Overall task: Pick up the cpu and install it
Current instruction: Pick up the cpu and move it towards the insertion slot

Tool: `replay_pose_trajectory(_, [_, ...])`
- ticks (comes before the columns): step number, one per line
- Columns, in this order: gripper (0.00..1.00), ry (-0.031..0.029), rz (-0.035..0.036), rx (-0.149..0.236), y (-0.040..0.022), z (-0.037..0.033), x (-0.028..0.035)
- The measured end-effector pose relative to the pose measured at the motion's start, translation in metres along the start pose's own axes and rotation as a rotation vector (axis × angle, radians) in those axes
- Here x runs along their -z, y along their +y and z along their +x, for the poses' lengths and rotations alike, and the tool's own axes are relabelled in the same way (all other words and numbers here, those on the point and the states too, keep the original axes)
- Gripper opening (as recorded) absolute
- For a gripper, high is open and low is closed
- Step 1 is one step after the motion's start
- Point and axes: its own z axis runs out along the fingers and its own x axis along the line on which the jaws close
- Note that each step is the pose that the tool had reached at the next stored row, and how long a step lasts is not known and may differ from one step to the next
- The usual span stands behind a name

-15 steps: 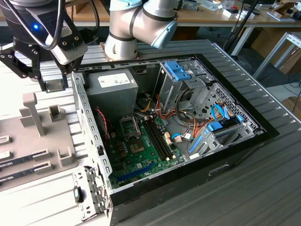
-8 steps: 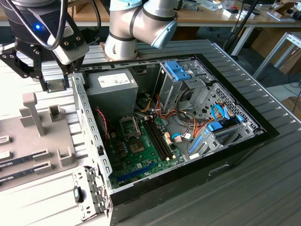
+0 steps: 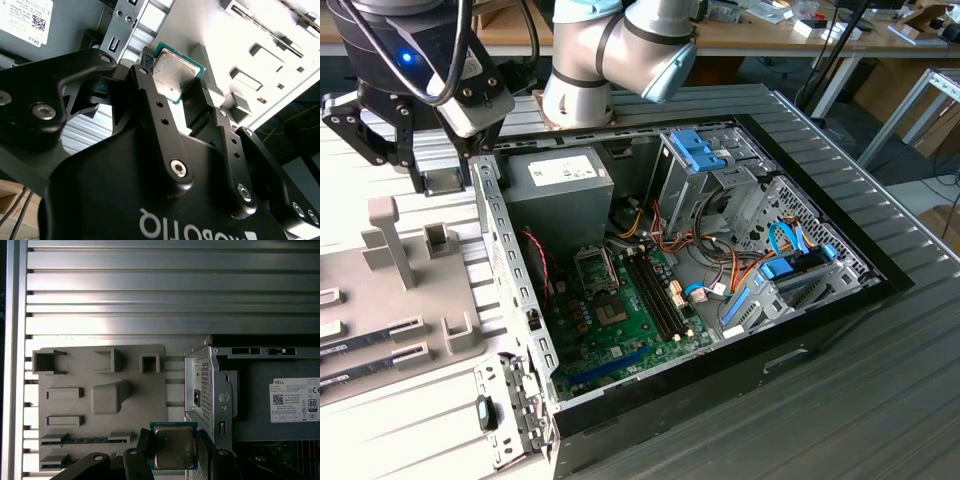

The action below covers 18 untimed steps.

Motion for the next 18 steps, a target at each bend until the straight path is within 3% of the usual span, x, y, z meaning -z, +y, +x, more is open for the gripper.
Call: replay_pose_trajectory(18, [0.47,0.0000,0.0000,0.000,0.0001,-0.0106,-0.0014])
